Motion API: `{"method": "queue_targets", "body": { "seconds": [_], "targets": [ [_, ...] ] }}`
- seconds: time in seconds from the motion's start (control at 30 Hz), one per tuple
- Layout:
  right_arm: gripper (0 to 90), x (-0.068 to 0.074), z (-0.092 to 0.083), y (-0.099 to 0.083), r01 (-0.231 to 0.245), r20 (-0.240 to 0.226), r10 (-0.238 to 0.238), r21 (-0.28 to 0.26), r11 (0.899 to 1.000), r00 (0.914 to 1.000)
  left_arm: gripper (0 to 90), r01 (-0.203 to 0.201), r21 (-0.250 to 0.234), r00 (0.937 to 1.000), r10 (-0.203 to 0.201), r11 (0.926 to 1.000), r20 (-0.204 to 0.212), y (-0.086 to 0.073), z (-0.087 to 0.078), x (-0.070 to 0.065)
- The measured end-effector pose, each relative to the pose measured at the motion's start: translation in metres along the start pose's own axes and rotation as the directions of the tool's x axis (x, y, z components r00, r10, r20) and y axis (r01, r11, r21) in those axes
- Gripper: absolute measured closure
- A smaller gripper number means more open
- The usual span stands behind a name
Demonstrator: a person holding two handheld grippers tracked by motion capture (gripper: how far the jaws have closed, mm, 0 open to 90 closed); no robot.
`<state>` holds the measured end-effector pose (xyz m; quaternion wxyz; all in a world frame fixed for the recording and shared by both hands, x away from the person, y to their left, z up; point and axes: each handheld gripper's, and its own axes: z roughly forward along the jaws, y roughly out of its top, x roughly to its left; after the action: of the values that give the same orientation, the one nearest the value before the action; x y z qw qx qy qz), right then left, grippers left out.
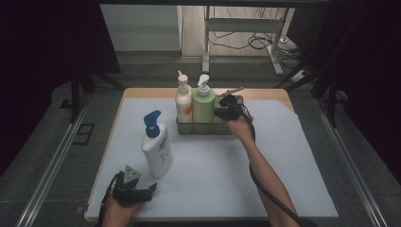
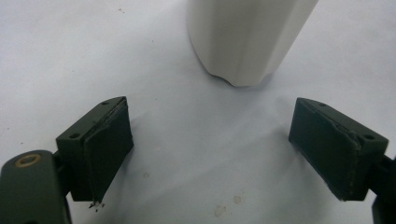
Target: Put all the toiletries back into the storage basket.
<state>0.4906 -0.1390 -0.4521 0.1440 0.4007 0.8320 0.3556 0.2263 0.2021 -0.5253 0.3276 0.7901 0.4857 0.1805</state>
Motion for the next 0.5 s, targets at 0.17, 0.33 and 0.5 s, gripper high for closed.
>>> {"method": "queue_targets", "body": {
  "seconds": [0.17, 0.33, 0.5],
  "targets": [
    [89.6, 0.0009, 0.0000, -0.0004, 0.002, 0.009, -0.002, -0.002, 1.000, 1.0000, 12.9, 0.000, 0.000, 1.0000, 0.000, 1.0000, 0.000, 0.0000, 0.0000, 0.0000],
    [88.6, 0.0008, -0.0004, -0.0004, 0.002, 0.010, -0.002, 0.001, 1.000, 0.9999, 12.9, 0.000, 0.000, 1.0000, 0.000, 1.0000, 0.000, 0.0000, 0.0000, 0.0000],
    [85.1, 0.0001, -0.0042, -0.0009, 0.001, 0.008, -0.001, -0.003, 1.000, 1.0000, 12.9, 0.000, 0.000, 1.0000, 0.000, 1.0000, 0.000, 0.0000, 0.0000, 0.0000]
  ]
}}
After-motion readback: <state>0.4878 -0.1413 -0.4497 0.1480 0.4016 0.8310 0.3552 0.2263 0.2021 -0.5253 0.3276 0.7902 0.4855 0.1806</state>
